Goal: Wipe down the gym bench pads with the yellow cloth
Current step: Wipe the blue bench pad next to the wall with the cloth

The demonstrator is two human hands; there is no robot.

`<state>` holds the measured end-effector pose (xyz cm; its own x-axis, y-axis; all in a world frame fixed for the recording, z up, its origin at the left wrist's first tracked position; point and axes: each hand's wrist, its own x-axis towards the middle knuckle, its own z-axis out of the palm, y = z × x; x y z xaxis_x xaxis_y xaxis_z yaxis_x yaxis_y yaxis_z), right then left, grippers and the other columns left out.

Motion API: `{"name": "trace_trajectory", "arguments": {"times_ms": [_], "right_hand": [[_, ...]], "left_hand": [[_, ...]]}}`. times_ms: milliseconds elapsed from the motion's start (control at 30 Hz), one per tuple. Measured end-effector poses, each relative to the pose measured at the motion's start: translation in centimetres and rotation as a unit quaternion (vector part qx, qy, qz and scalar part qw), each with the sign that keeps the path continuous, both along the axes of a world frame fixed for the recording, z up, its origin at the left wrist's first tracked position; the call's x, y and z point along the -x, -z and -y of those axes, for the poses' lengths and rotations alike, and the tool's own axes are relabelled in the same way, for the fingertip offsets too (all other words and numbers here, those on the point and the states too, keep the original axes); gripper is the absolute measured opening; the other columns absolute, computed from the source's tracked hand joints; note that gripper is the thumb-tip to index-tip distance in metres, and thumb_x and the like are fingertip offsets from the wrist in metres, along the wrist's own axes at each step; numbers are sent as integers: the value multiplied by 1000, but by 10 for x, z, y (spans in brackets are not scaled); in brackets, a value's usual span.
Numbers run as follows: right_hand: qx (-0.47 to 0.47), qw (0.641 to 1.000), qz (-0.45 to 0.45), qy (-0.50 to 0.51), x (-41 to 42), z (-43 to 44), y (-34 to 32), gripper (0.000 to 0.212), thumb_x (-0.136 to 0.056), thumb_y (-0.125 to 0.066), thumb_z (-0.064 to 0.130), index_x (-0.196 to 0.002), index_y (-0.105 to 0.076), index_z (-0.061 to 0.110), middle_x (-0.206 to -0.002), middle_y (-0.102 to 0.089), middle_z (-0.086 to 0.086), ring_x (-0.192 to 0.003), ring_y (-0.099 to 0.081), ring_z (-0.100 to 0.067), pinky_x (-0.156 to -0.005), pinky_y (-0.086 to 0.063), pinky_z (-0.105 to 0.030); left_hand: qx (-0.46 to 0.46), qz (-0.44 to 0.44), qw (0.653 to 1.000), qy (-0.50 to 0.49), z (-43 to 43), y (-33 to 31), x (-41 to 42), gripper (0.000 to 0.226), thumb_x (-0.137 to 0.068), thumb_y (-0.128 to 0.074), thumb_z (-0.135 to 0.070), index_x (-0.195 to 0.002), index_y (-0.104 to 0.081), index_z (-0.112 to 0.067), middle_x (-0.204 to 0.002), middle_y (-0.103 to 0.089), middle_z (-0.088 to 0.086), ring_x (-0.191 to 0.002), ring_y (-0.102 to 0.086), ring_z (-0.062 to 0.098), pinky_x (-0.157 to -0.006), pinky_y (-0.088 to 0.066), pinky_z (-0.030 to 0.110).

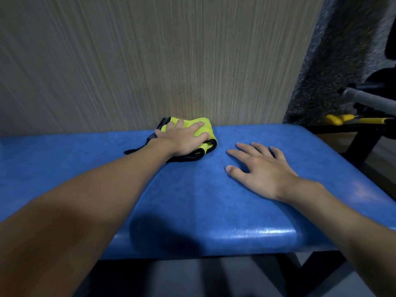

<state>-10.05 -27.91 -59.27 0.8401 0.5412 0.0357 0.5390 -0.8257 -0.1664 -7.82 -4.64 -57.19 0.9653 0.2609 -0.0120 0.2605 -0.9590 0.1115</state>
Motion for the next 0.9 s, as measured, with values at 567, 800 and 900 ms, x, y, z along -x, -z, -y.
{"name": "trace_trajectory", "arguments": {"times_ms": [567,800,900], "right_hand": [[-3,1000,-6,5,4,2,-2,62,-95,-24,68,-153,-25,44,-164,-16,13,-152,-7,-17,-121,-2,-49],[33,995,94,-19,12,0,-14,50,-96,-30,60,-132,-54,35,-141,-53,8,-134,-40,-21,-113,-17,-53],[21,994,104,-38,13,-7,-20,44,-98,-36,57,-131,-56,36,-137,-56,9,-132,-41,-19,-113,-18,-53]], "left_hand": [[-26,18,998,61,33,12,166,60,-91,-16,-76,-148,-5,-63,-167,-10,-2,-153,-2,23,-117,-10,64],[0,33,998,58,42,7,211,67,-83,-14,-79,-147,-6,-61,-167,-3,-3,-154,7,19,-118,-2,64],[-2,44,998,45,43,8,214,77,-74,-4,-83,-147,-6,-61,-167,-1,-6,-153,6,18,-119,-1,63]]}}
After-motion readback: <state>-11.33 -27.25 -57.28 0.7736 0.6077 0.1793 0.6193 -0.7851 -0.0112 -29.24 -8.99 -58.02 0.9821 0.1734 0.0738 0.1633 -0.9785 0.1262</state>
